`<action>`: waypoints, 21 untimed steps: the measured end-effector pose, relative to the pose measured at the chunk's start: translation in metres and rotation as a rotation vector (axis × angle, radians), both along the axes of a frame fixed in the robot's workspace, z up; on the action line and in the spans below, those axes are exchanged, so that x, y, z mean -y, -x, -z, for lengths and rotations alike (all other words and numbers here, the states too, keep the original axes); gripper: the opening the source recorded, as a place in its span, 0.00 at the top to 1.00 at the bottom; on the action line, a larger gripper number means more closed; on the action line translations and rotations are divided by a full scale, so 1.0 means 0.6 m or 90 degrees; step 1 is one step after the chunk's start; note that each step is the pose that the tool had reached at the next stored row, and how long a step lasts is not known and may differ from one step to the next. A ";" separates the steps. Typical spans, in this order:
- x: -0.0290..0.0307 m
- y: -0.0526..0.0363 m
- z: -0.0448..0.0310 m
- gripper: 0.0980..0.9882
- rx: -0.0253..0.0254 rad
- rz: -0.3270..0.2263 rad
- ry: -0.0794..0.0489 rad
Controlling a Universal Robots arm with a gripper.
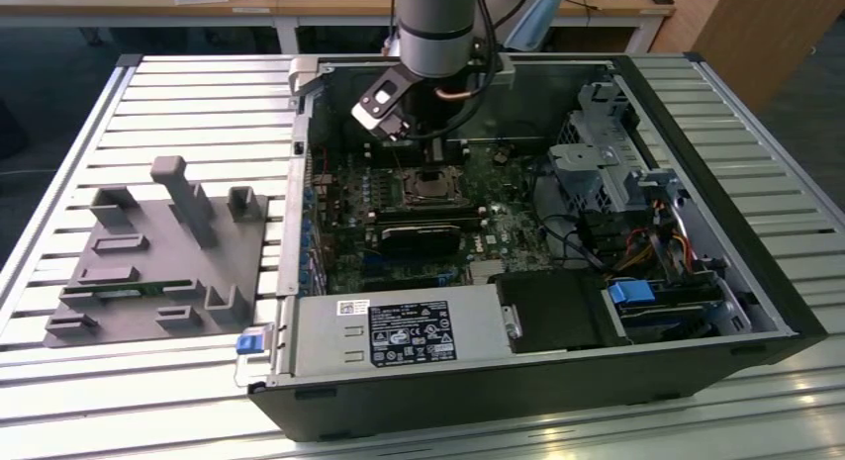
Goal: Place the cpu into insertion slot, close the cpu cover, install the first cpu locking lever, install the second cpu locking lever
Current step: 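Close the cpu cover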
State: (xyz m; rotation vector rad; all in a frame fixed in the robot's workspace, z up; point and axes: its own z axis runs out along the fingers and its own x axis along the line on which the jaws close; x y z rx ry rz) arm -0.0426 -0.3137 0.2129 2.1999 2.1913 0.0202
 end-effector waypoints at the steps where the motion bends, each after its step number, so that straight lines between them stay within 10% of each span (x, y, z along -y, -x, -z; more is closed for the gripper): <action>1: 0.0000 0.001 0.001 0.99 0.0000 0.000 0.000; 21: -0.0003 0.014 0.006 0.99 0.0000 0.000 0.000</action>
